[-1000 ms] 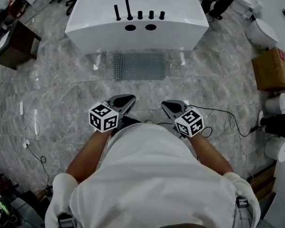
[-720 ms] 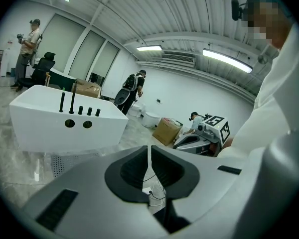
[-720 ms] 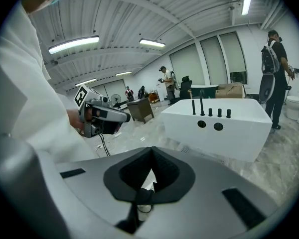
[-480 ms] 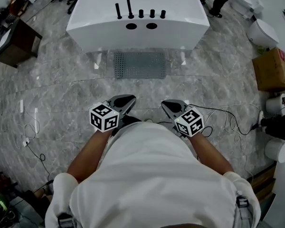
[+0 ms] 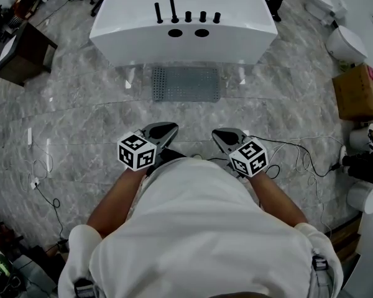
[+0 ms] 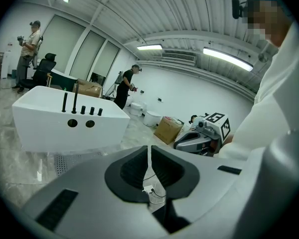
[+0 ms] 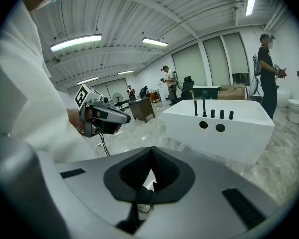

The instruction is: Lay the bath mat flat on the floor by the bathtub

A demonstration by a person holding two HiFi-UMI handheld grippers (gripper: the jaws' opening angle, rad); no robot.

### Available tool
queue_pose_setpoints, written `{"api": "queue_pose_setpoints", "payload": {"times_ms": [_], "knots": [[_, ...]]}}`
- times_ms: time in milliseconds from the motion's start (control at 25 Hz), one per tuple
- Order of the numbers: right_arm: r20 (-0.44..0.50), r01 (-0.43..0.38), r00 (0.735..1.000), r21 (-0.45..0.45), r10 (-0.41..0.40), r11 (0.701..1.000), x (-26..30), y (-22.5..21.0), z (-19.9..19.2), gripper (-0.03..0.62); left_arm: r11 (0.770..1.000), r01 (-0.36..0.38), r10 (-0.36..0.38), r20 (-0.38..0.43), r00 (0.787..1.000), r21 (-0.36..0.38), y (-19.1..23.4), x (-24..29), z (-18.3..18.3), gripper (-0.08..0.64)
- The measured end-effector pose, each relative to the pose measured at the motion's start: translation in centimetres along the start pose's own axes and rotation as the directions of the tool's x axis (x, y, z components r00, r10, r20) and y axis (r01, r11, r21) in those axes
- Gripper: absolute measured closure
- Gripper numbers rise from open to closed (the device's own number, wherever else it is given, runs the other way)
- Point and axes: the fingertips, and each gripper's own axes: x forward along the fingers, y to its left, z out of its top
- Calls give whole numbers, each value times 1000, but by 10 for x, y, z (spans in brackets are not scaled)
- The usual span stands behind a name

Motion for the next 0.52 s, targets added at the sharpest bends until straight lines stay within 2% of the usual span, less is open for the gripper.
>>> {"api": "queue_pose_setpoints", "payload": {"times_ms": [520], "knots": [[-23,-28,999,-7,28,1000,32,-8,8,584,998,-39,39,8,999,-41,37,-4,-2,526]]}}
